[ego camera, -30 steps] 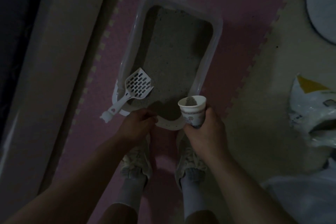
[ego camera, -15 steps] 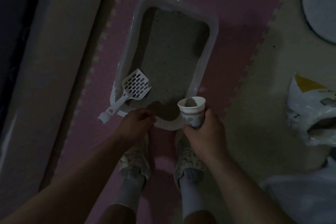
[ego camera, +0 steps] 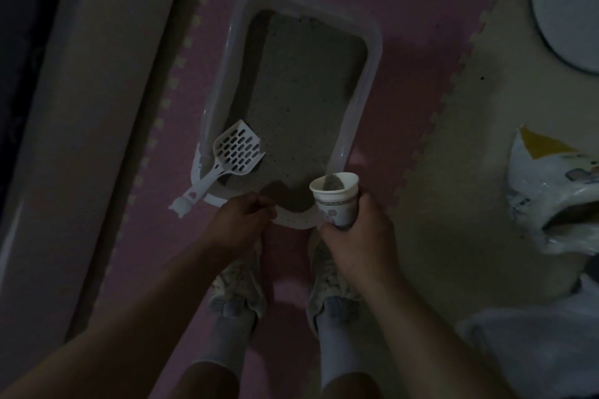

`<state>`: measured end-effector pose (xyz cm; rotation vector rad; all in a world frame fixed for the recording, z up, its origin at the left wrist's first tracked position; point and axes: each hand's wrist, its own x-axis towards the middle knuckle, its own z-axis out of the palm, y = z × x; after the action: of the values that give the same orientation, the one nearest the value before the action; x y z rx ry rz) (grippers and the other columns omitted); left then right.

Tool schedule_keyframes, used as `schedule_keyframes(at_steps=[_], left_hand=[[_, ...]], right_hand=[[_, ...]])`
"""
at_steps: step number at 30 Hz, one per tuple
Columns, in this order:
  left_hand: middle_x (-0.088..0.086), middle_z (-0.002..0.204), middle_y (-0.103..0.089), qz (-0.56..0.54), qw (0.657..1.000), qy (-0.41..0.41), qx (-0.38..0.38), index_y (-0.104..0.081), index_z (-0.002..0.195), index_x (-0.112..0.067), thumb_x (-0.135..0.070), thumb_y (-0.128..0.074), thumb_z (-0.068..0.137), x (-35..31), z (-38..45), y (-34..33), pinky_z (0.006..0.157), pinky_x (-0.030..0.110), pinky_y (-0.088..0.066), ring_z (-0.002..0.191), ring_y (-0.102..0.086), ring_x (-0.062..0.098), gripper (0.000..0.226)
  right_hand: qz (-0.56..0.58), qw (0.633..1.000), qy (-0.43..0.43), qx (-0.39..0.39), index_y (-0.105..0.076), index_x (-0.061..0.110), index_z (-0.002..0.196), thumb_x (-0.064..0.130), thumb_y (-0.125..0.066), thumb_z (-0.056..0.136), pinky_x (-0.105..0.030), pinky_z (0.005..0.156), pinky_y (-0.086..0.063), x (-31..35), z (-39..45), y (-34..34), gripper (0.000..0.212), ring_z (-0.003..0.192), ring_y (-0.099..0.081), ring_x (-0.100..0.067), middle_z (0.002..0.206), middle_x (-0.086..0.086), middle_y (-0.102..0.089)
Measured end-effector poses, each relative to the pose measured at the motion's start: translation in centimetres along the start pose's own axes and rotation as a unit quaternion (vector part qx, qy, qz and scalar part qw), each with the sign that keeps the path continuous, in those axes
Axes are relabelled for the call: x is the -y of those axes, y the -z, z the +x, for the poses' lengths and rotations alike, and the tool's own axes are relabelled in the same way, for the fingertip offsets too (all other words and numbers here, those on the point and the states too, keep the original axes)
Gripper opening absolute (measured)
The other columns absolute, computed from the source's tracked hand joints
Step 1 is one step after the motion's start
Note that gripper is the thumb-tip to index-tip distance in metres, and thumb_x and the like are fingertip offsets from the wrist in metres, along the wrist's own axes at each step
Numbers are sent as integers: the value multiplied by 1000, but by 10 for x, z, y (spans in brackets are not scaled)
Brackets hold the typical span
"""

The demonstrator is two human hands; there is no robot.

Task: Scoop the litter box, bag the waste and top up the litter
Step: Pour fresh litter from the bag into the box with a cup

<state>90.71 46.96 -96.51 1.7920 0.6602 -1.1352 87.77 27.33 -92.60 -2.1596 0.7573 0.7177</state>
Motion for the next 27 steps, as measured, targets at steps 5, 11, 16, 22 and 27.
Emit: schedule_keyframes(at_steps=[5,11,16,22,27], left_hand=[[-5,100,-76,-1,1000,0,-16,-75,80,-34,-43,-61,71,1,0,-4,93,51,-54,97,-69,20,19],[0,100,-75,23,1000,-1,-14,-71,85,-31,-22,-62,95,2,4,-9,94,49,-54,98,-68,21,16],[2,102,-75,31,999,-3,-22,-69,84,-32,-19,-63,94,3,5,-7,92,46,-55,95,-68,21,18],[-3,105,-73,30,999,4,-18,-71,86,-31,-21,-62,95,7,5,-2,91,44,-55,99,-68,21,16],[-3,96,-75,26,1000,3,-14,-68,87,-35,-25,-64,95,12,3,-1,87,39,-53,94,-68,20,14]], right_hand=[[-1,1000,0,30,-56,26,110,30,-81,73,-33,74,-56,-3,-2,0,44,92,-64,-9,103,9,-63],[-13,999,2,44,-54,26,102,31,-81,71,-34,75,-55,-5,-7,-7,41,90,-63,-12,99,8,-62],[-18,997,1,69,-55,25,107,29,-81,73,-28,73,-53,-6,-12,-8,43,93,-62,-10,101,11,-60],[-29,997,4,71,-53,25,105,28,-82,74,-15,63,-39,-6,-14,-8,42,84,-58,-3,95,14,-57],[-41,996,-12,77,-54,29,106,36,-80,71,-30,73,-52,-8,-14,-17,45,93,-63,-12,103,9,-62]])
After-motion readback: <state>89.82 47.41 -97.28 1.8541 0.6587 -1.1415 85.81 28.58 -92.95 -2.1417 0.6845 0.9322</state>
